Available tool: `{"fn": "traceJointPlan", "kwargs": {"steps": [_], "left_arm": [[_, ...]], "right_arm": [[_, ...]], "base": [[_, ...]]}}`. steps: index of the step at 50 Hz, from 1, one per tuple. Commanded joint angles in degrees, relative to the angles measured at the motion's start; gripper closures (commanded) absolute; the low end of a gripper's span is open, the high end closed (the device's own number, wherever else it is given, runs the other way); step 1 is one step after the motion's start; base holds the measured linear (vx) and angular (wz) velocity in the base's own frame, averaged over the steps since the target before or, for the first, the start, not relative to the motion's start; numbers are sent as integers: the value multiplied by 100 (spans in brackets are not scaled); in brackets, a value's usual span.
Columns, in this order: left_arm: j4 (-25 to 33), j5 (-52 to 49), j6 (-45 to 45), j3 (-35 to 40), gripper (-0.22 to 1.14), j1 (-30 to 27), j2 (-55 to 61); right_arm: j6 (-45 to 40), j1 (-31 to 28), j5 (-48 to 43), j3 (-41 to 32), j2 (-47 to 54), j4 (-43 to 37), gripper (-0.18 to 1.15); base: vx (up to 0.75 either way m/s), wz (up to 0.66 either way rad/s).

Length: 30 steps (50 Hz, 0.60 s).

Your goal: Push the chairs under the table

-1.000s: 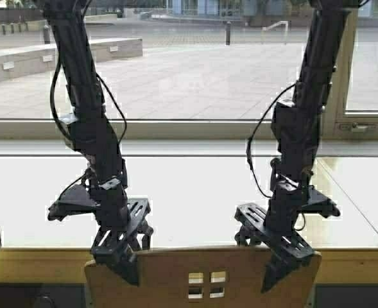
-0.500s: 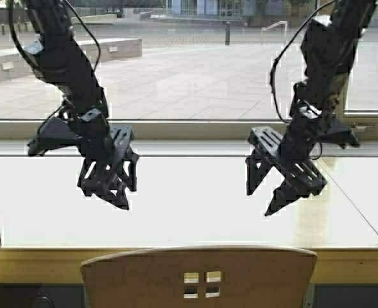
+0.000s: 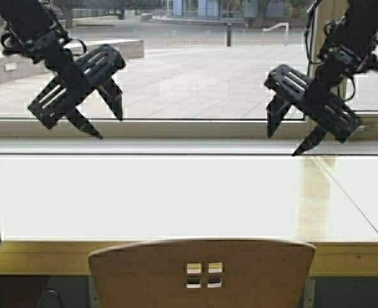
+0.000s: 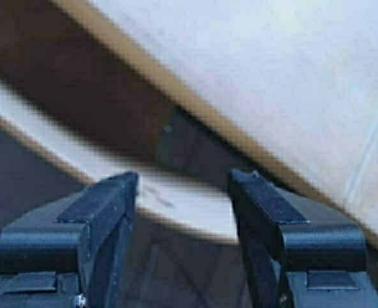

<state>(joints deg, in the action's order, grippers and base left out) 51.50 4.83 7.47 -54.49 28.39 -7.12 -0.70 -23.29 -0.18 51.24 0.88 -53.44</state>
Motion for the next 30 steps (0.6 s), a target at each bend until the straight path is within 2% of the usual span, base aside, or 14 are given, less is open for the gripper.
{"fn": "traceJointPlan", "kwargs": {"steps": [1,10,16,30], "left_arm": [[-615,272,-633,-202,11,-53,-782],[-773,343,-1204,-378,11,-53,-1318],[-782,422,-1274,-431,11,-53,-1582],[-756,536,-1257,-369,11,-53,-1652]], "right_arm": [[0,-264,-325,-141,-510,1002,10],[0,-387,-791,-193,-853,1811,10],[0,-387,-914,-158,-993,2180,10],[9,-387,-976,-176,-1028,2382,10]], "base": [[-12,16],[-14,21],[-12,32],[-13,52]]}}
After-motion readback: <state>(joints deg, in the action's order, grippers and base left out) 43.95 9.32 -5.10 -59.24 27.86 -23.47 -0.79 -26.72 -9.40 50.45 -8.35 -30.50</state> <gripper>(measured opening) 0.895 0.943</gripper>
